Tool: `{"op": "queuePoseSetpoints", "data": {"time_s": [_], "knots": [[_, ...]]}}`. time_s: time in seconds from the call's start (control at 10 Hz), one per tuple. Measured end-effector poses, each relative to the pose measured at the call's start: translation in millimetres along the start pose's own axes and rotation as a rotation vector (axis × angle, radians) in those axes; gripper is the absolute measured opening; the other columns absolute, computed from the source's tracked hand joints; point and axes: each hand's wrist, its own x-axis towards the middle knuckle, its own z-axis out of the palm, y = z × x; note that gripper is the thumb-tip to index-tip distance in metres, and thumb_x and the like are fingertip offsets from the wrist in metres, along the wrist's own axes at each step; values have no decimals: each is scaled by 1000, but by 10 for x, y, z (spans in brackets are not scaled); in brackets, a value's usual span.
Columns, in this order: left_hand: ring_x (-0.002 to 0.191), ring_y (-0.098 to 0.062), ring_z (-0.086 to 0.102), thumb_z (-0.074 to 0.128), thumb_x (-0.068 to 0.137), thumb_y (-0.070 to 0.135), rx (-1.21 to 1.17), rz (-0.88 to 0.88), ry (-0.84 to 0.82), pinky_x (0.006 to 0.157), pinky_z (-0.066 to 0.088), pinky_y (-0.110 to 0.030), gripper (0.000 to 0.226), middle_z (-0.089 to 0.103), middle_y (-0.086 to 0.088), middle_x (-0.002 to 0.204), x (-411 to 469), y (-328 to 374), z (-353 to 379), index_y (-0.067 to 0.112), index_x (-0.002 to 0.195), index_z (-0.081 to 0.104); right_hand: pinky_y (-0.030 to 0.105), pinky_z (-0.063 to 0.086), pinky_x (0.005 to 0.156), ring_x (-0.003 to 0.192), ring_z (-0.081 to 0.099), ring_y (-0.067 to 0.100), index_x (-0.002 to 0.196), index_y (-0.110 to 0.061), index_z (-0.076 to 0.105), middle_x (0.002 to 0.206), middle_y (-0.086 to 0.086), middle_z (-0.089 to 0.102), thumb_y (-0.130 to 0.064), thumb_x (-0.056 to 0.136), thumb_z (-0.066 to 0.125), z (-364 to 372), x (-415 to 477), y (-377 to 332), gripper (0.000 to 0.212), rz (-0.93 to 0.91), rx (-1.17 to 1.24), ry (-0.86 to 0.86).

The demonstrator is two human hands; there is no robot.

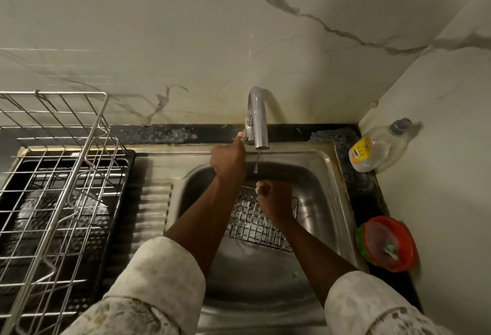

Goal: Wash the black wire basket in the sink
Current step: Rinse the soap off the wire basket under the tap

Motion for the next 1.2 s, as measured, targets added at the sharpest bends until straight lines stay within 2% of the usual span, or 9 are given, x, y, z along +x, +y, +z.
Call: {"op": "queuePoseSetpoints", "data": {"time_s": [0.1,0.2,0.3,0.4,0.5,0.8,1.0,1.1,1.2], "knots": [[60,-14,59,69,82,58,-282,-144,-64,55,51,-28,51,63,0,71,269,-163,-86,13,106,67,23,48,50,50,53,8,59,-14,59,55,0,57,3,84,64,71,26,-15,30,-16,-16,-90],[63,-15,65,62,88,62,-139,-44,-15,61,56,-29,45,67,0,74,235,-237,-138,18,91,68,32,50,52,53,55,11,61,-17,57,58,0,55,-9,95,59,166,94,25,35,10,-20,-100],[62,-6,67,54,98,48,470,320,-42,61,57,-20,35,69,4,72,234,-656,-267,20,82,67,26,49,61,69,59,8,76,-23,62,75,-5,61,-14,96,62,255,126,77,22,31,-114,-213],[67,-3,65,54,100,29,869,582,-215,63,57,-19,19,69,5,81,296,-962,-283,23,89,68,24,47,66,77,61,10,87,-23,69,86,-3,67,-12,90,69,281,121,126,11,10,-215,-319],[94,-11,68,58,94,13,1131,805,-430,77,58,-26,22,69,5,108,490,-1235,-195,26,111,66,28,52,74,88,67,18,103,-23,74,97,0,73,-12,84,76,300,143,203,21,3,-250,-361],[87,-21,69,57,95,17,1171,746,-521,71,52,-29,20,71,-4,97,704,-1235,-56,21,109,71,40,56,83,97,68,27,117,-20,72,109,7,72,-14,89,68,303,228,266,30,-80,-364,-509],[92,-22,67,58,93,13,1147,583,-626,76,55,-32,23,70,-4,101,815,-1474,-72,23,110,69,35,56,81,94,68,21,118,-28,69,108,2,71,-9,95,57,391,279,246,32,-68,-388,-665],[89,-20,68,58,91,5,1137,537,-655,76,55,-31,26,71,-3,99,851,-1525,-74,20,109,71,35,58,79,84,66,14,119,-31,67,101,-1,69,-9,96,57,424,400,251,33,-19,-399,-788],[88,-19,67,60,90,4,1109,531,-649,74,52,-28,24,71,-3,98,914,-1524,-71,16,107,71,37,58,79,82,64,11,114,-28,69,97,-2,67,-10,97,58,420,475,273,27,-17,-381,-802]]}}
